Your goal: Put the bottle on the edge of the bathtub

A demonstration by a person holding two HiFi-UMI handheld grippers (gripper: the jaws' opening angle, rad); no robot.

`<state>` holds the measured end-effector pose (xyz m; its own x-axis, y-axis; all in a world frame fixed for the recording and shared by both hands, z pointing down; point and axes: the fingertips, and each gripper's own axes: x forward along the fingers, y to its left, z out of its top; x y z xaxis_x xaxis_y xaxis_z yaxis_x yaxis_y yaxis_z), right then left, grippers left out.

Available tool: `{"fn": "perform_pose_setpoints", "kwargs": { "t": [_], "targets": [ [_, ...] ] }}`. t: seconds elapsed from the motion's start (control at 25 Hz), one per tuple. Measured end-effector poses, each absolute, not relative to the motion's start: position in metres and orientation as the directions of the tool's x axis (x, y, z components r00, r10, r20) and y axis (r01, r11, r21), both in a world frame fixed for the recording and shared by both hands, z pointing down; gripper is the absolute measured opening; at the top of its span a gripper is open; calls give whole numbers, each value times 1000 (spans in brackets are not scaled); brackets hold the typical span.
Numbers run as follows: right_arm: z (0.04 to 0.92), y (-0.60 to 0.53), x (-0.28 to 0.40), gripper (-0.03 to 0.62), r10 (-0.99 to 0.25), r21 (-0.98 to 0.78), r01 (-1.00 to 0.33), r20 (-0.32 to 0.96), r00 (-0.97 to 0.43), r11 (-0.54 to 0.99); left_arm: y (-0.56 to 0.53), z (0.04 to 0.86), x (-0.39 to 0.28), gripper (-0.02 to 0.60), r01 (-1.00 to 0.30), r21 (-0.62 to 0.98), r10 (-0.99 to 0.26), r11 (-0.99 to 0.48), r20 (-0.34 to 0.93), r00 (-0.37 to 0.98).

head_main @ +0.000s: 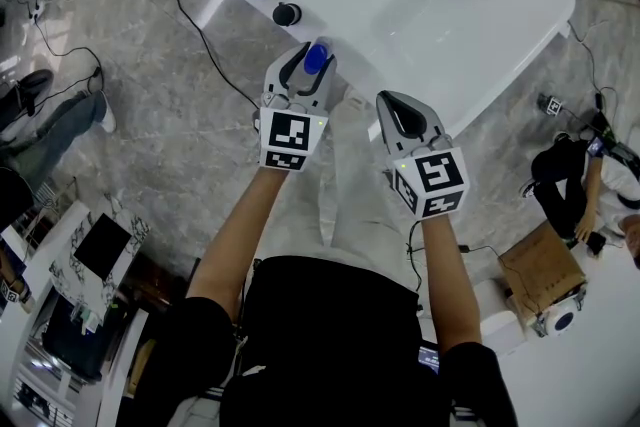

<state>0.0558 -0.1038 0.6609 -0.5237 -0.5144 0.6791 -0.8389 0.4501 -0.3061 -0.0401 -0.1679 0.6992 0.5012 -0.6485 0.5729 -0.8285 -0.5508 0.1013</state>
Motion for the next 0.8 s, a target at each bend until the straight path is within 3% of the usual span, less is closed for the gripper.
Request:
{"fn": "perform_pose_setpoints", "kwargs": {
  "t": [0.8],
  "targets": [
    [634, -104, 57, 23, -550, -258, -846, 665, -506, 466, -149, 677, -49, 189, -810, 107, -625, -576, 581, 522]
  ]
}}
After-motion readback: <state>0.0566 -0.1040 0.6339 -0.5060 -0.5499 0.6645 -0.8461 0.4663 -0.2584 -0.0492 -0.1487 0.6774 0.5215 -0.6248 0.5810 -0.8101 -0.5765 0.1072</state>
